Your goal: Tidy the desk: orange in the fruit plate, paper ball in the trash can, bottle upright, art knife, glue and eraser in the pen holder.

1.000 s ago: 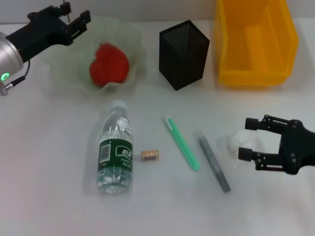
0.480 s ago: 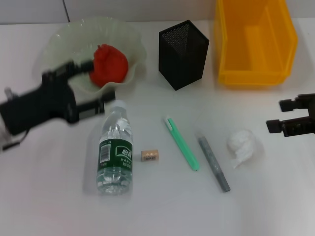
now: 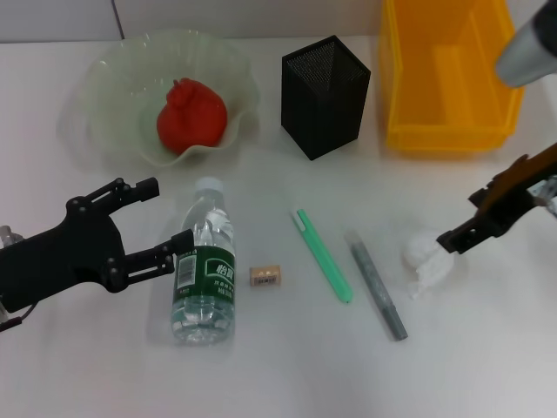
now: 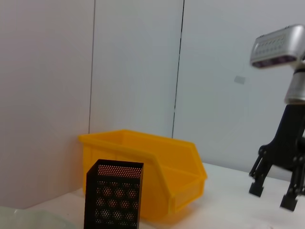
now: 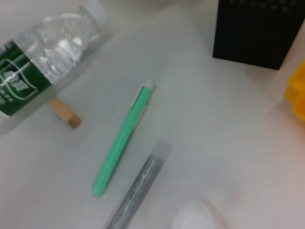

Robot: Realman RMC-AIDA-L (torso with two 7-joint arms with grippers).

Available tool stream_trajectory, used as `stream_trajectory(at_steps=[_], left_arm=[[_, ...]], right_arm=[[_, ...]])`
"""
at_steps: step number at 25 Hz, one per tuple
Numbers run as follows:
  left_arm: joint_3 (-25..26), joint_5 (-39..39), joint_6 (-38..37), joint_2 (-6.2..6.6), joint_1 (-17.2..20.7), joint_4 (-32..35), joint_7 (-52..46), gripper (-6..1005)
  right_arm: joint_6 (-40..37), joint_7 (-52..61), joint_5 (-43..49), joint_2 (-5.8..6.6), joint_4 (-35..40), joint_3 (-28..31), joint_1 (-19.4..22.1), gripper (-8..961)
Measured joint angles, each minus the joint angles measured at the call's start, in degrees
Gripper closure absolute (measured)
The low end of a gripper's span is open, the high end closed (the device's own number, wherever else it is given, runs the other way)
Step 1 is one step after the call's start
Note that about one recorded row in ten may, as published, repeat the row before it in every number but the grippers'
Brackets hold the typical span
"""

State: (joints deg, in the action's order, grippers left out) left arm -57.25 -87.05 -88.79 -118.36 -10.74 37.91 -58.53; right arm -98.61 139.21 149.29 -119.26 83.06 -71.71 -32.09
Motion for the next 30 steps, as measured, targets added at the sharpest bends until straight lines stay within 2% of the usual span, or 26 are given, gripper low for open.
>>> stream_trajectory(at_steps=[11, 20, 23, 25, 30], left_arm=[[-0.05, 0.04, 0.28, 0.03, -0.58, -0.03, 0.01, 134], [-0.02, 0.04, 0.43, 0.0, -1.01, -0.03, 1.28, 135], [0.1, 0.04, 0.47, -0.02, -1.06, -0.03, 1.29, 135], [0.21, 0.04, 0.42, -0.02, -1.06, -0.03, 1.31, 135], [0.04, 0.03, 0.21, -0.03, -1.18, -0.03, 1.32, 136]], right_arm=[[6.61, 2.55, 0.9, -0.19, -7.62, -10.33, -2.03, 118], [7.71, 2.93, 1.02, -0.15, -10.84, -10.49, -3.78, 294], [6.52, 3.55, 0.94, -0.18, -6.63, -8.84, -2.98, 350], [4.92, 3.89, 0.96, -0.12, -2.52, -5.49, -2.54, 387], [5.27, 2.88, 1.14, 0.67, 5.92, 9.01, -3.75, 459]])
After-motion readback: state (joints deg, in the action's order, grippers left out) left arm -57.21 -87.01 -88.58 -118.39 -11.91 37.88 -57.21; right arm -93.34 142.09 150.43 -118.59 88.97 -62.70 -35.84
